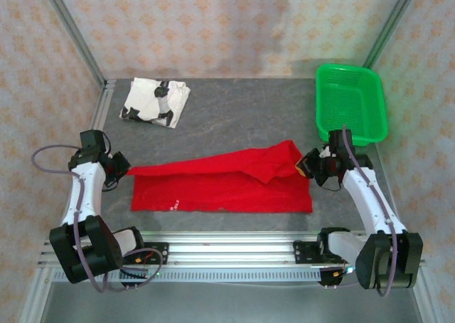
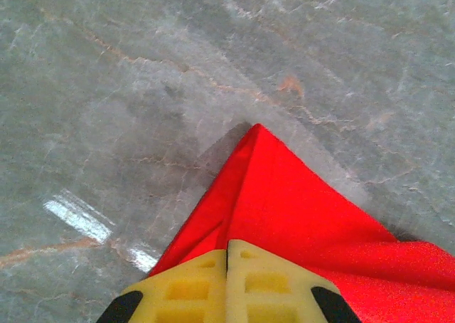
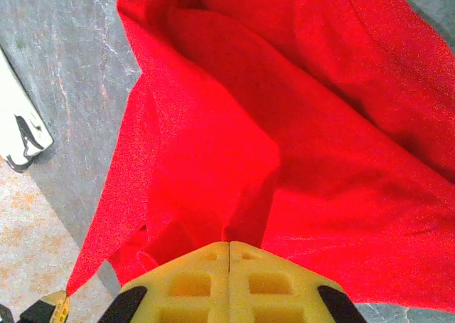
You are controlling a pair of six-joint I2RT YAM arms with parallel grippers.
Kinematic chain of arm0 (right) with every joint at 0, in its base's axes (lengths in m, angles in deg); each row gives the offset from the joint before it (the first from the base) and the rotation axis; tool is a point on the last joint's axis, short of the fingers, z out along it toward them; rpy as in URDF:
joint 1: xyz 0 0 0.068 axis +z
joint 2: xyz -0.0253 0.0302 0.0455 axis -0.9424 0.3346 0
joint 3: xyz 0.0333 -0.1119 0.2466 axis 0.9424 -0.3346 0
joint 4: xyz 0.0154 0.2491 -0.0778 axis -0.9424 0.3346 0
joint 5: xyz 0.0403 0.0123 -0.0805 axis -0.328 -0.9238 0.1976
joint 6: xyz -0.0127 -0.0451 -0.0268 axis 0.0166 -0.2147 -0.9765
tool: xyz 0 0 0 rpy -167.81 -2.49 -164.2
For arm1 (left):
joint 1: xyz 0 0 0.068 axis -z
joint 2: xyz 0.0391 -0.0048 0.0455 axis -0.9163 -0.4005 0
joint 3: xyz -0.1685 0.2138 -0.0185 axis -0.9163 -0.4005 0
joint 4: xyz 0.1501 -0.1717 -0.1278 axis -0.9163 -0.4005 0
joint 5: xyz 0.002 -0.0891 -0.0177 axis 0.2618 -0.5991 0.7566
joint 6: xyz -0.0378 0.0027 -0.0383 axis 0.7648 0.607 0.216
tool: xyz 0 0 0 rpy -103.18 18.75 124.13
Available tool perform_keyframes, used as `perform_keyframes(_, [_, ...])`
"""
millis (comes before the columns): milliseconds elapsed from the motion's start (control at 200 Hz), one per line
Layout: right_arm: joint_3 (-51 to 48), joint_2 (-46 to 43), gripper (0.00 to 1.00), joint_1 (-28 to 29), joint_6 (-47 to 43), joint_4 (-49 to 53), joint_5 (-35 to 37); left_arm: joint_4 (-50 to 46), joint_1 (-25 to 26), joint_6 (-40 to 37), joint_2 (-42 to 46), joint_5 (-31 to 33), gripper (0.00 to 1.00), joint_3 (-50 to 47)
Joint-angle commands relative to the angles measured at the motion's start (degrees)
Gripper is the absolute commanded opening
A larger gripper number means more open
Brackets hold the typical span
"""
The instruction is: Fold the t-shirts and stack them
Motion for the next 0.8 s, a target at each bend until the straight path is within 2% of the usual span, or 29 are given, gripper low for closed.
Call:
perform_keyframes(0, [-1.5, -2.0, 0.0, -0.1, 1.1, 1.6, -0.4, -2.6, -0.7, 1.5, -0.9, 3.5, 0.0, -0.7])
perform_keyframes(450, [-6.9, -6.9, 0.0, -0.2, 2.3, 2.9, -0.8, -4.0, 0.8, 5.6, -3.0, 6.6, 0.0, -1.7])
perform_keyframes(796, [-10.5, -10.5, 0.0, -0.2, 2.1, 4.8, -0.1, -4.1, 0.9, 5.5, -6.6, 9.2, 0.0, -1.8])
